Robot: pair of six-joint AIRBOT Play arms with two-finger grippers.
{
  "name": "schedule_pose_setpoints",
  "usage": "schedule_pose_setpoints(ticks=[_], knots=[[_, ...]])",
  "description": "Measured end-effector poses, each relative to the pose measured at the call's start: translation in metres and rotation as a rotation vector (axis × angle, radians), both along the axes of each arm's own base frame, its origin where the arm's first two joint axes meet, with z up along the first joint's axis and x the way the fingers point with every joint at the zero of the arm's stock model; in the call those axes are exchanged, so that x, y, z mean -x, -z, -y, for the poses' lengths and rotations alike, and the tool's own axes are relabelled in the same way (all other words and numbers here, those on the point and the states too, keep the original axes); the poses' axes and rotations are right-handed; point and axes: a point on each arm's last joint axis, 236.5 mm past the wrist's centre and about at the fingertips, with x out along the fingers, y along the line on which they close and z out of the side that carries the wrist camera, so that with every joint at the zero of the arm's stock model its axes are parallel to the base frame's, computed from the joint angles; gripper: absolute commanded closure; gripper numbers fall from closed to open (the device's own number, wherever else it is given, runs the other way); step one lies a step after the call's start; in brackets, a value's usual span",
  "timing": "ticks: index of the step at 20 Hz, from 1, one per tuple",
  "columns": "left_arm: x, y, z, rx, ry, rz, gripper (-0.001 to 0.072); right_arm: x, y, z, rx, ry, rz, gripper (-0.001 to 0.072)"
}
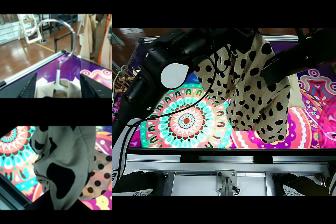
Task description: Fold the shirts.
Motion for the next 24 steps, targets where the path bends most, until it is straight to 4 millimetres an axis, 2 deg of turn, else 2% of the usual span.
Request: schedule_pose_setpoints(ticks=[3, 5, 8, 9, 12, 13, 14, 15, 17, 21, 23, 24], knots=[[-0.004, 0.005, 0.006, 0.027, 0.005, -0.020, 0.0550, 0.003, 0.001, -0.002, -0.003, -0.012, -0.009, 0.0641], [-0.010, 0.006, 0.008, 0.045, -0.001, -0.011, 0.0660, 0.003, 0.001, -0.002, -0.004, -0.014, -0.012, 0.0640], [-0.016, 0.002, 0.007, 0.081, -0.008, 0.005, 0.0662, 0.003, 0.001, -0.002, -0.004, -0.017, -0.009, 0.0630], [-0.019, 0.002, 0.005, 0.087, -0.012, 0.005, 0.0662, 0.003, 0.000, -0.003, -0.005, -0.019, -0.007, 0.0610], [-0.031, 0.006, -0.006, 0.088, -0.037, -0.012, 0.0663, 0.003, 0.000, -0.003, -0.007, -0.024, -0.003, 0.0607], [-0.035, 0.006, -0.010, 0.087, -0.046, -0.016, 0.0663, 0.002, -0.001, -0.004, -0.010, -0.025, 0.002, 0.0457], [-0.040, 0.006, -0.017, 0.079, -0.063, -0.007, 0.0663, 0.007, -0.001, -0.005, -0.008, -0.040, -0.004, 0.0242], [-0.046, 0.006, -0.025, 0.086, -0.079, -0.013, 0.0663, 0.015, -0.002, -0.004, -0.003, -0.055, -0.017, 0.0231], [-0.049, 0.003, -0.031, 0.075, -0.094, 0.002, 0.0663, 0.005, -0.007, -0.005, -0.019, -0.036, 0.020, 0.0231], [-0.056, 0.002, -0.042, 0.073, -0.114, -0.001, 0.0663, 0.004, -0.018, -0.007, -0.044, -0.029, 0.062, 0.0236], [-0.054, -0.001, -0.042, 0.080, -0.109, -0.002, 0.0663, 0.003, -0.024, -0.007, -0.059, -0.023, 0.085, 0.0450], [-0.054, -0.002, -0.044, 0.080, -0.113, 0.000, 0.0663, 0.003, -0.025, -0.012, -0.073, -0.033, 0.085, 0.0476]])
